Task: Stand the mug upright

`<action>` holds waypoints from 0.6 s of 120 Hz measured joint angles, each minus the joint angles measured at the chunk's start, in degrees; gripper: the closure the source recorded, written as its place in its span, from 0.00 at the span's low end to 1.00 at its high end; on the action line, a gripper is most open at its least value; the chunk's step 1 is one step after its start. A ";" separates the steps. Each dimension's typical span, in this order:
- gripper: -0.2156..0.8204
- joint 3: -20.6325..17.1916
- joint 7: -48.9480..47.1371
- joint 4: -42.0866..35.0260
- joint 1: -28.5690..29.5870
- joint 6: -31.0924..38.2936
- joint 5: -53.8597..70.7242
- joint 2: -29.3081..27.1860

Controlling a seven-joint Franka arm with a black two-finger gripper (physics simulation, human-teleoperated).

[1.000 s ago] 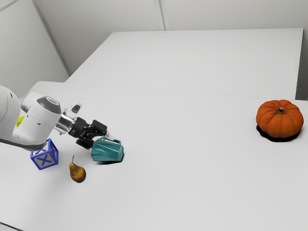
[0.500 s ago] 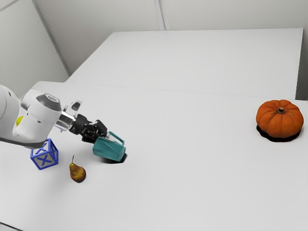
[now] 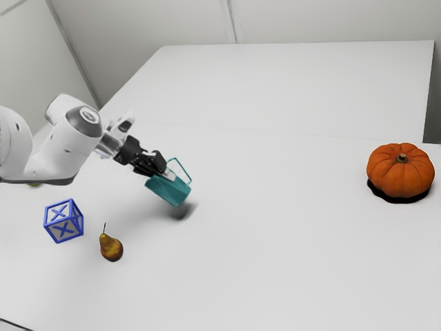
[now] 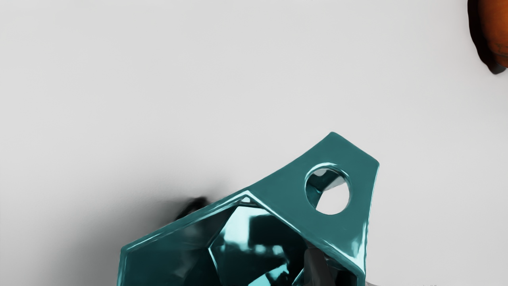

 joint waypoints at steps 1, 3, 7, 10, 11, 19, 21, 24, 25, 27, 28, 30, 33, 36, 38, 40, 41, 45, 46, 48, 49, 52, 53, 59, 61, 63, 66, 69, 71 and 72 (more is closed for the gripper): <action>0.96 -0.13 -0.10 0.41 -0.26 0.04 0.65 0.05; 0.96 -0.33 -0.29 1.08 -0.79 0.13 1.87 0.14; 0.96 -0.71 -0.68 2.23 -1.75 0.27 4.49 0.33; 0.96 -1.19 -0.97 3.12 -2.18 0.37 6.65 0.56; 0.96 -1.34 -1.07 3.42 -2.31 0.40 7.38 0.67; 0.97 -2.81 -1.86 6.33 -3.04 0.60 14.09 1.87; 0.97 -3.07 -2.07 6.84 -3.26 0.70 15.85 2.16; 0.97 -3.38 -2.37 7.38 -3.57 0.95 18.24 2.49; 0.97 -3.56 -2.46 7.51 -3.58 1.08 19.02 2.61; 0.97 -3.93 -2.65 7.71 -3.62 1.35 20.50 2.83; 0.97 -4.09 -2.74 7.80 -3.66 1.48 21.21 2.95; 0.97 -4.39 -2.92 8.03 -3.74 1.76 22.69 3.23; 0.97 -4.71 -3.18 8.32 -3.90 2.20 24.69 3.66; 0.97 -4.94 -3.44 8.51 -4.12 2.71 26.44 3.98; 0.97 -5.08 -3.60 8.59 -4.26 3.07 27.53 4.12; 0.97 -5.24 -3.77 8.65 -4.37 3.40 28.56 4.22; 0.97 -5.32 -3.85 8.67 -4.43 3.57 29.05 4.26; 0.97 -5.55 -4.16 8.69 -4.73 4.25 30.78 4.39; 0.97 -5.60 -4.24 8.68 -4.80 4.42 31.18 4.41; 0.97 -5.71 -4.39 8.67 -4.93 4.74 31.96 4.44; 0.97 -5.75 -4.47 8.64 -5.00 4.89 32.35 4.46; 0.97 -5.84 -4.69 8.57 -5.18 5.32 33.40 4.53; 0.97 -5.87 -4.77 8.51 -5.23 5.50 33.74 4.58; 0.97 -6.00 -5.19 8.10 -5.65 6.57 35.40 4.79; 0.97 -6.02 -5.33 7.85 -5.82 6.98 35.87 4.82; 0.97 -6.04 -5.46 7.48 -5.98 7.43 36.28 4.82; 0.97 -6.05 -5.66 6.72 -6.18 8.20 36.80 4.73; 0.97 -6.06 -5.84 5.88 -6.40 9.02 37.24 4.57; 0.97 -6.07 -5.96 5.33 -6.56 9.57 37.49 4.45; 0.97 -6.07 -6.02 5.06 -6.63 9.85 37.60 4.39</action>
